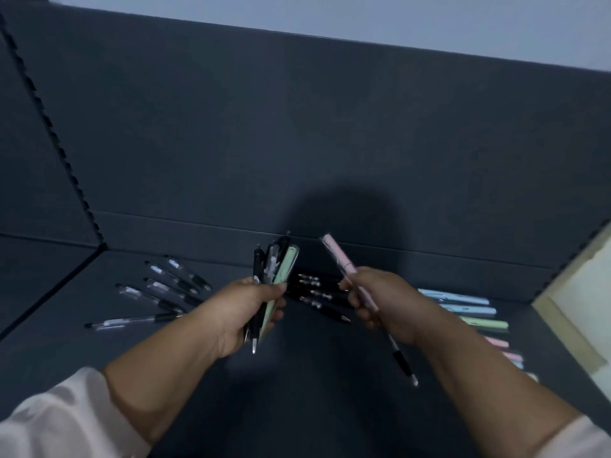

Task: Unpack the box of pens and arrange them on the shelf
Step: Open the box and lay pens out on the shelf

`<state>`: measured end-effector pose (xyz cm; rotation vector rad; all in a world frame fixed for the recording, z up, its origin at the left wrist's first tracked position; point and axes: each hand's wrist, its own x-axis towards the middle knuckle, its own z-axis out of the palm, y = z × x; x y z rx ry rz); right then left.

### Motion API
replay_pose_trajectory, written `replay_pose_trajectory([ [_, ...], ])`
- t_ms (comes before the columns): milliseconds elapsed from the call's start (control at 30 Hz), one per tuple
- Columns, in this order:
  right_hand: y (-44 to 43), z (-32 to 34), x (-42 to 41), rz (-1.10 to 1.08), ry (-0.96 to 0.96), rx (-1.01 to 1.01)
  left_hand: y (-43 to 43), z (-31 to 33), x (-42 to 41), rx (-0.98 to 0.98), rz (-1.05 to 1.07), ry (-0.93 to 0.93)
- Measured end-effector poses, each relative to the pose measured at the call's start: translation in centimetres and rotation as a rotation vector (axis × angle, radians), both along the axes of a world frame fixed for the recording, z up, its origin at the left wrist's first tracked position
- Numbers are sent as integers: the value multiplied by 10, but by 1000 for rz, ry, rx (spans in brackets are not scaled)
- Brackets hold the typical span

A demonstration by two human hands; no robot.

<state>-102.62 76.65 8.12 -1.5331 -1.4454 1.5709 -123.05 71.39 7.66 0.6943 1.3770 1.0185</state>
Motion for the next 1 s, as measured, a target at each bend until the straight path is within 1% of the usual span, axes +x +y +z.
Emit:
replay_pose_trajectory([
  [67,-1,3,29,17,-186,132,4,1,12,-11,-37,-3],
  [167,-2,0,76,116,-562,368,8,2,36,-41,-96,-17],
  [267,-4,-10,117,92,-873,505,11,0,59,-50,-164,-12],
  [333,-6,-19,136,71,-1027,528,13,-2,72,-48,-198,1],
  [433,-9,-29,156,50,-1218,484,15,-4,87,-39,-232,26],
  [500,-9,-37,165,43,-1294,453,15,-6,94,-32,-242,35],
  [533,-9,-39,168,33,-1299,435,16,-7,97,-32,-245,38],
  [633,-10,-37,170,-35,-1258,365,16,-9,103,-35,-252,45],
  [700,-7,-27,166,-90,-1225,375,16,-9,105,-35,-252,42],
  [733,-3,-23,162,-117,-1159,394,16,-9,104,-34,-251,41],
  [800,4,-13,152,-125,-930,452,15,-10,102,-30,-243,41],
  [867,4,-5,133,-93,-640,461,14,-9,99,-27,-227,28],
  [933,-2,4,106,-87,-309,402,12,-6,93,-23,-209,8],
  [967,-5,6,91,-67,-172,375,11,-4,89,-19,-200,1],
  [1000,-7,7,78,-39,-82,353,9,-3,84,-13,-188,-3],
])
